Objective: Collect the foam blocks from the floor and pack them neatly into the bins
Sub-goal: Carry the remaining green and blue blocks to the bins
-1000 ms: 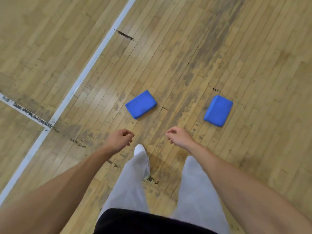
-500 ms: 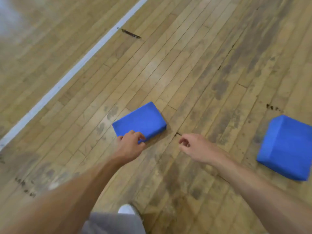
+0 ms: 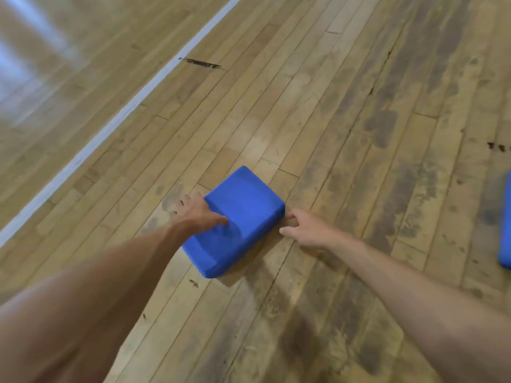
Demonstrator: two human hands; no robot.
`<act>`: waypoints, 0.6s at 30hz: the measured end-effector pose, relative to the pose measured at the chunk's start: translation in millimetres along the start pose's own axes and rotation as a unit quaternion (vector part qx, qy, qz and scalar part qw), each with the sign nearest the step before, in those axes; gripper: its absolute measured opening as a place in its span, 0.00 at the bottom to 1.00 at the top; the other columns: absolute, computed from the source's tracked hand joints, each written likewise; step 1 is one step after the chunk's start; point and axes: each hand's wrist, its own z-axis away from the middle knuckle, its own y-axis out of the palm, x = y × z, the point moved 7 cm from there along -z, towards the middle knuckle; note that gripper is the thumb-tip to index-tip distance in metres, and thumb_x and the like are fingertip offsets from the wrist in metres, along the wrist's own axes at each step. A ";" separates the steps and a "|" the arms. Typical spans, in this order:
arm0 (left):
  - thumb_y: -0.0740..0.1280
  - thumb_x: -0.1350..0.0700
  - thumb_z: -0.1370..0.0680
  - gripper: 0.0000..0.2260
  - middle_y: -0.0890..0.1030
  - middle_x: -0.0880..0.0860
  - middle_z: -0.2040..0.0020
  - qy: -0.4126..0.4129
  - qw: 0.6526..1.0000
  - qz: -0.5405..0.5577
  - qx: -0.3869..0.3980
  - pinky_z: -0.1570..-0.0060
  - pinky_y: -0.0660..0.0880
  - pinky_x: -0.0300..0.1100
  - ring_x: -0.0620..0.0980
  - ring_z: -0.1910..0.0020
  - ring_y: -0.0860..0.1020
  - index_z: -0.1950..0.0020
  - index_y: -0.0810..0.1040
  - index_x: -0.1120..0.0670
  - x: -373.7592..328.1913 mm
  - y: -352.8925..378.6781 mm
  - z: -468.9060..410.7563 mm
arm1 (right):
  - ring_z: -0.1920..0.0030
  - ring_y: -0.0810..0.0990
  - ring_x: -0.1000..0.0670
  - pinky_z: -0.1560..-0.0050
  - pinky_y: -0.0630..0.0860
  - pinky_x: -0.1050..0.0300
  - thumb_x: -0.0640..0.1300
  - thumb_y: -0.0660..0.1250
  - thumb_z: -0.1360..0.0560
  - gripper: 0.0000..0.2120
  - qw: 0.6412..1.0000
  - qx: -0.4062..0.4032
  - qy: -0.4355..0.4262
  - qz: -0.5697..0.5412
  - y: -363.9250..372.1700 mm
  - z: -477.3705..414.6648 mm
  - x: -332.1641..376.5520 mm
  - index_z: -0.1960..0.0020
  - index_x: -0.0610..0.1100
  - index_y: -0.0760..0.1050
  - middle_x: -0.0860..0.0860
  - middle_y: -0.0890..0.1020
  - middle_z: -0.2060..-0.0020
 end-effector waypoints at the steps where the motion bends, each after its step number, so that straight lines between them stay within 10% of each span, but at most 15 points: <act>1: 0.75 0.38 0.35 0.39 0.64 0.57 0.33 -0.006 1.000 0.005 0.013 0.34 0.63 0.54 0.58 0.31 0.62 0.33 0.65 0.57 -2.5 4.5 4.6 | 0.42 0.78 0.47 0.40 0.74 0.52 0.56 0.65 0.25 0.26 1.000 0.008 0.008 -0.027 4.3 1.1 -5.6 0.31 0.47 0.68 0.49 0.77 0.38; 6: 0.75 0.33 0.39 0.35 0.66 0.52 0.45 0.058 0.995 0.075 0.033 0.42 0.69 0.51 0.54 0.39 0.68 0.42 0.69 0.53 -55.2 31.8 39.3 | 0.60 0.80 0.50 0.61 0.78 0.53 0.56 0.69 0.29 0.22 0.974 -0.057 0.050 -0.212 -9.3 8.4 -36.8 0.42 0.46 0.66 0.50 0.79 0.51; 9: 0.77 0.37 0.38 0.33 0.68 0.52 0.45 0.121 0.977 0.174 0.003 0.47 0.72 0.50 0.53 0.47 0.73 0.46 0.65 0.52 -109.2 30.2 53.8 | 0.48 0.80 0.48 0.50 0.80 0.48 0.66 0.68 0.37 0.36 0.963 -0.128 0.087 -0.222 -34.9 12.2 -63.9 0.37 0.46 0.69 0.51 0.79 0.44; 13: 0.76 0.44 0.36 0.32 0.77 0.56 0.47 0.175 0.954 0.242 0.033 0.57 0.77 0.49 0.54 0.54 0.79 0.43 0.60 0.49 -187.0 21.5 62.2 | 0.44 0.80 0.43 0.45 0.78 0.50 0.55 0.67 0.25 0.22 0.956 -0.169 0.074 -0.230 -72.0 18.0 -97.6 0.37 0.43 0.72 0.48 0.80 0.43; 18: 0.75 0.44 0.35 0.40 0.69 0.57 0.38 0.312 0.940 0.109 -0.079 0.40 0.70 0.53 0.57 0.39 0.71 0.31 0.61 0.57 -297.8 17.5 103.8 | 0.45 0.79 0.47 0.53 0.71 0.56 0.46 0.65 0.26 0.11 0.963 -0.225 0.053 -0.140 -133.1 55.6 -133.6 0.46 0.45 0.78 0.48 0.82 0.47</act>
